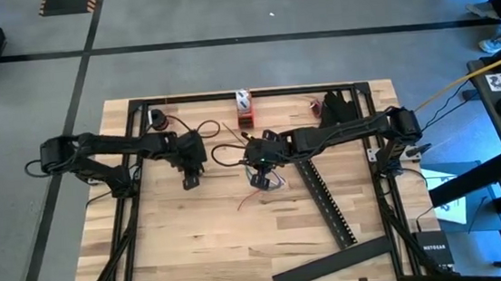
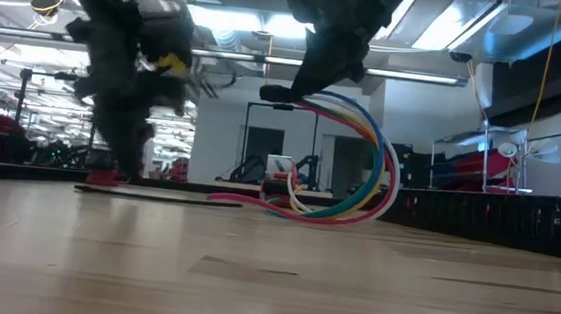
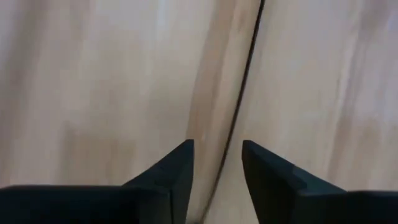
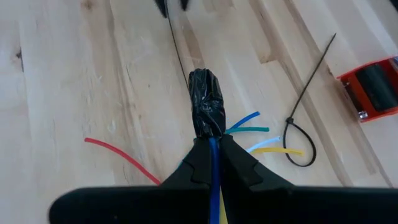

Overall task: Ziptie cables
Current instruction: Wrap the black zip tie on the cable

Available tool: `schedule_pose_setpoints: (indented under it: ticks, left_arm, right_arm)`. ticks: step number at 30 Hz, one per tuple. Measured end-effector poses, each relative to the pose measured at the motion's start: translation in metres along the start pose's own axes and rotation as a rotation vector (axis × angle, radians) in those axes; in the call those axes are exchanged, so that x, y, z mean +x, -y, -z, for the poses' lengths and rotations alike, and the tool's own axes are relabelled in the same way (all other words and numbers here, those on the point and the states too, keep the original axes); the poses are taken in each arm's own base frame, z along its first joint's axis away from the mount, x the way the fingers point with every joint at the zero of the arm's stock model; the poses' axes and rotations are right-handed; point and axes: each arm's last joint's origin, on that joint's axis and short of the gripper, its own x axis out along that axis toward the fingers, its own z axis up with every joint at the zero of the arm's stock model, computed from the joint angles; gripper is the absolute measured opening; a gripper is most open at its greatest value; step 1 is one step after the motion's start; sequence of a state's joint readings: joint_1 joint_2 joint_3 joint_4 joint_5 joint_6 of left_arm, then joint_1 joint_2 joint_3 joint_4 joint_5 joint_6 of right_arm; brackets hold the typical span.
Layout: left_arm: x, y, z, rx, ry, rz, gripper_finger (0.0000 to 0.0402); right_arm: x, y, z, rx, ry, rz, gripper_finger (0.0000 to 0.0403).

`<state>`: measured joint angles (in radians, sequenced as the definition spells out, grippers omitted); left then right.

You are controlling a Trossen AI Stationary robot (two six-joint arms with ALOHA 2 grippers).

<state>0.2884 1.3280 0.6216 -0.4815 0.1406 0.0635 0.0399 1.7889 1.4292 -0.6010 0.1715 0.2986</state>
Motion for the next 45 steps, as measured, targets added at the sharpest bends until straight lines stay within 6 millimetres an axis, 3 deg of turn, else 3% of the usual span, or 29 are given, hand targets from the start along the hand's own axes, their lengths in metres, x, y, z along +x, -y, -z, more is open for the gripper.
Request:
schedule_pose_setpoints:
  ticks: [6, 13, 16, 20, 24, 28, 33, 38, 42, 45]
  left_arm:
    - [0.003, 0.006, -0.006, 0.114, 0.033, 0.011, 0.0142]
    - [0.03, 0.011, 0.001, 0.155, -0.042, 0.002, 0.012]
    - [0.037, 0.012, 0.001, 0.176, -0.064, -0.033, 0.0093]
    - [0.039, 0.012, -0.001, 0.173, -0.041, -0.046, 0.0019]
    - [0.034, 0.013, -0.004, 0.152, -0.023, -0.049, 0.0004]
    - [0.013, 0.015, -0.016, 0.099, 0.066, -0.054, 0.0001]
    - [-0.038, 0.016, -0.04, 0.017, 0.306, -0.057, 0.0]
    - [-0.101, 0.012, -0.059, -0.097, 0.628, -0.041, 0.0]
    - [-0.136, 0.01, -0.067, -0.206, 0.887, 0.042, 0.0]
    - [-0.15, 0.011, -0.073, -0.253, 1.022, 0.112, 0.0]
  right_arm:
    - [0.0, 0.0, 0.0, -0.019, -0.003, 0.001, 0.001]
    - [0.0, 0.0, 0.0, -0.019, -0.001, 0.007, 0.001]
    - [0.0, 0.001, 0.0, -0.019, 0.003, 0.016, 0.001]
    - [0.0, 0.001, 0.0, -0.019, 0.005, 0.018, 0.001]
    - [-0.002, 0.001, 0.0, -0.019, 0.007, 0.022, 0.001]
    - [-0.017, 0.003, -0.002, -0.031, 0.032, 0.021, 0.001]
    - [-0.049, 0.009, -0.006, -0.048, 0.099, 0.049, 0.001]
    - [-0.076, 0.015, -0.01, -0.064, 0.175, 0.084, 0.001]
    - [-0.078, 0.015, -0.01, -0.095, 0.182, 0.094, 0.001]
    - [-0.073, 0.013, -0.015, -0.112, 0.218, 0.088, 0.001]
